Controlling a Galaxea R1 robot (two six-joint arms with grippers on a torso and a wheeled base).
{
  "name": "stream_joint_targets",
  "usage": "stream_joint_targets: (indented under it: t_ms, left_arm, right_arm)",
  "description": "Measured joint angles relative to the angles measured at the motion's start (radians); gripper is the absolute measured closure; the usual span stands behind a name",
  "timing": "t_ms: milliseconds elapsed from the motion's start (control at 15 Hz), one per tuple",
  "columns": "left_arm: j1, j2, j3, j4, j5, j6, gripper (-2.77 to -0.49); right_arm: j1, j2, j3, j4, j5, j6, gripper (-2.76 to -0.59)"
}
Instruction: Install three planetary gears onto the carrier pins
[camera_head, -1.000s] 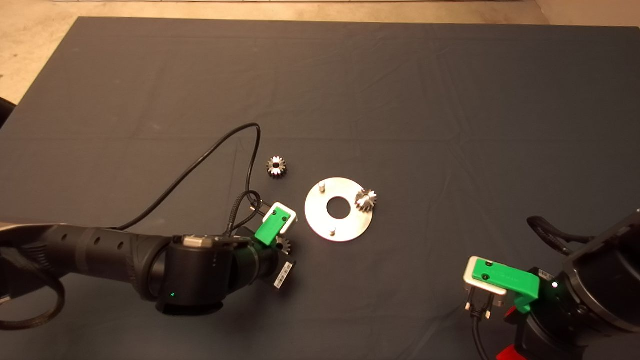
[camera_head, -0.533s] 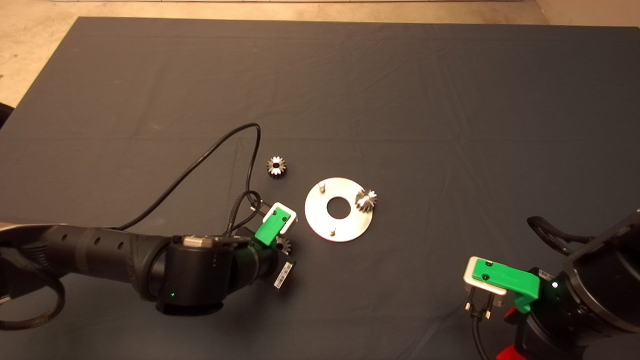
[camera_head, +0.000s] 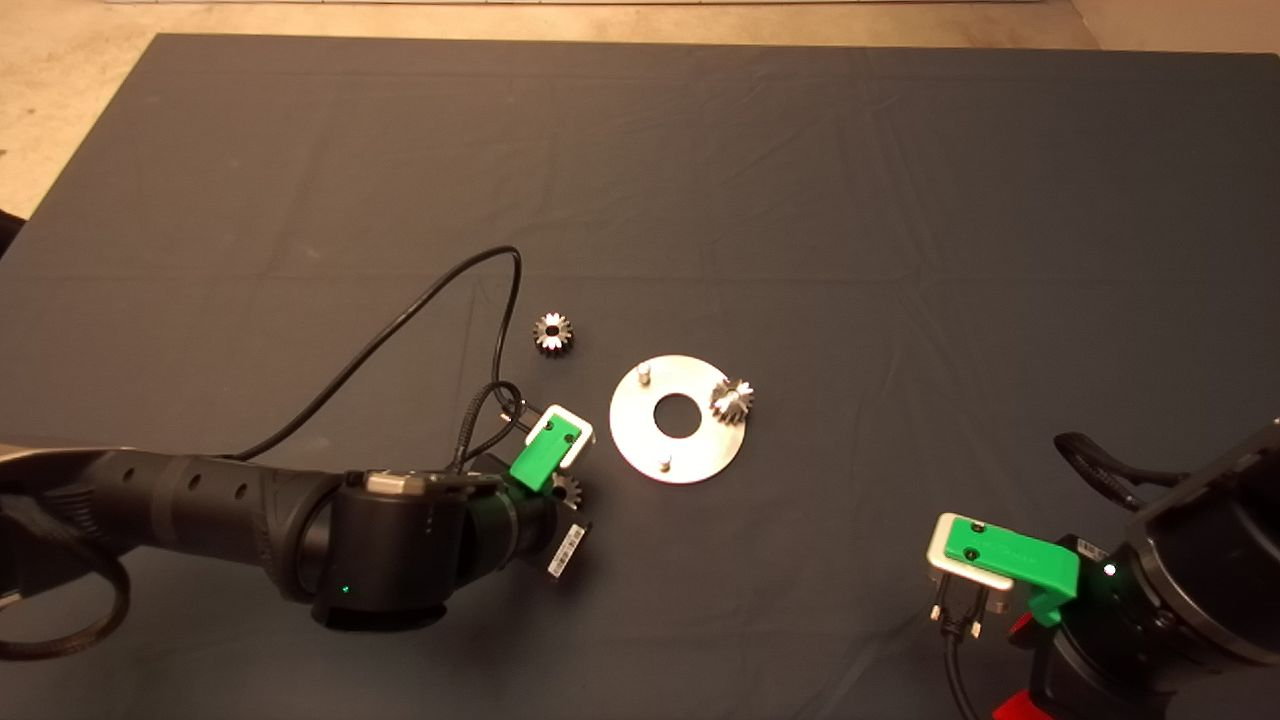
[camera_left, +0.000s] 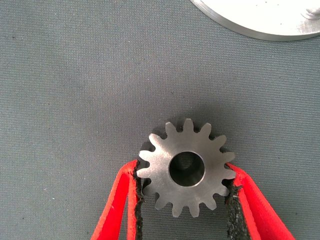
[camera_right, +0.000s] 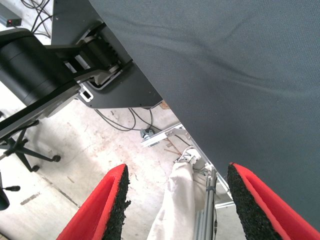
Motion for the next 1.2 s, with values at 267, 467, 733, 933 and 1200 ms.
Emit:
stream_joint_targets:
  t_ms: [267,467,733,933,1200]
  left_arm:
    - [-0.004,0.000,0.000,-0.006,-0.001,0.000,-0.76]
    - [-0.016,-0.001,0.007,-0.017,-0.001,-0.001,-0.75]
    - [-0.050,-0.004,0.026,-0.055,-0.002,-0.005,-0.72]
    - [-0.127,-0.006,0.029,-0.095,-0.001,-0.007,-0.72]
    - [-0.186,-0.009,0.037,-0.143,-0.001,-0.008,-0.72]
  right_arm:
    - [0.000,-0.006,0.000,0.000,0.000,0.000,-1.44]
    - [0.000,-0.017,0.000,0.001,0.000,0.000,-1.44]
    - [0.000,-0.026,0.000,0.001,0.000,0.000,-1.44]
    - [0.000,-0.041,0.000,0.002,0.000,0.000,-1.44]
    - [0.000,-0.065,0.000,0.003,0.000,0.004,-1.44]
